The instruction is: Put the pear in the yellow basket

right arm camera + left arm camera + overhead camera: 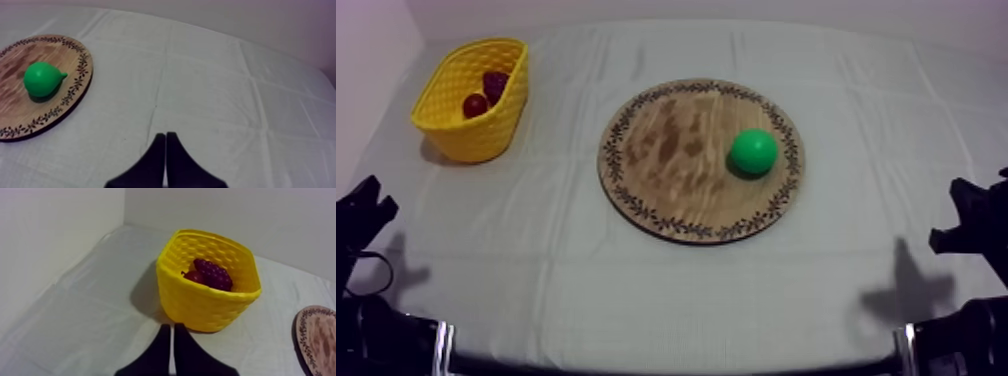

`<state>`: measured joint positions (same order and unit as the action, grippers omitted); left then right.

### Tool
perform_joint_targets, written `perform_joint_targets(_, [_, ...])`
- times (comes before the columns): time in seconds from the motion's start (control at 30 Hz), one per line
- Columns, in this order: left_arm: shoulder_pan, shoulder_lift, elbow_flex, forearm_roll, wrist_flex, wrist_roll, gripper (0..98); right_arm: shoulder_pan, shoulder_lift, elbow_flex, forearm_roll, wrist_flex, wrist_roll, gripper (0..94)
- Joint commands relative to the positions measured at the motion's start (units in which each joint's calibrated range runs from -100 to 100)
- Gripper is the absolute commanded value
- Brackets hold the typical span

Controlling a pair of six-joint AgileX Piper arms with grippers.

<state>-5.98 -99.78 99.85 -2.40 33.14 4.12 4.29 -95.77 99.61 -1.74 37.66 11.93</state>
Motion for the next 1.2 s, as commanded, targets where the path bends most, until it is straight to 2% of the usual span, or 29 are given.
perform_joint_targets(0.0, [0.13,-0.04,-0.14,-0.02,-0.20,-0.34,0.0,-0.01,0.01,0.05,0.01,0.08,-0.14,0.5])
perform_joint_targets(0.3, [2.96,9.80,-7.03,-2.23,-5.22,1.49,0.0,-0.01,0.01,0.05,0.01,0.08,-0.14,0.5])
perform_joint_targets(0.43, [5.49,18.23,-15.71,-4.13,-6.60,4.62,0.0,-0.01,0.01,0.05,0.01,0.08,-0.14,0.5])
perform_joint_targets(0.5, [7.21,23.16,-20.78,-6.16,-6.95,6.89,0.0,-0.01,0.01,0.05,0.01,0.08,-0.14,0.5])
perform_joint_targets(0.57, [9.34,28.34,-25.86,-9.20,-7.16,9.85,0.0,-0.01,0.01,0.05,0.01,0.08,-0.14,0.5])
perform_joint_targets(0.7, [14.35,38.57,-35.16,-18.24,-5.84,17.79,0.0,-0.01,0.01,0.05,0.01,0.08,-0.14,0.5])
perform_joint_targets(0.73, [15.39,40.89,-37.49,-19.69,-5.04,19.00,0.0,-0.01,0.01,0.05,0.01,0.08,-0.14,0.5])
perform_joint_targets(0.8, [17.15,45.16,-42.22,-21.37,-3.05,20.49,0.0,-0.01,0.01,0.05,0.01,0.08,-0.14,0.5])
perform_joint_targets(0.97, [21.51,53.59,-53.62,-22.42,3.82,21.76,0.0,-0.01,0.01,0.05,0.01,0.08,-0.14,0.5])
perform_joint_targets(1.17, [26.13,60.88,-67.34,-19.72,11.79,19.41,0.0,-0.01,0.01,0.05,0.01,0.08,-0.14,0.5])
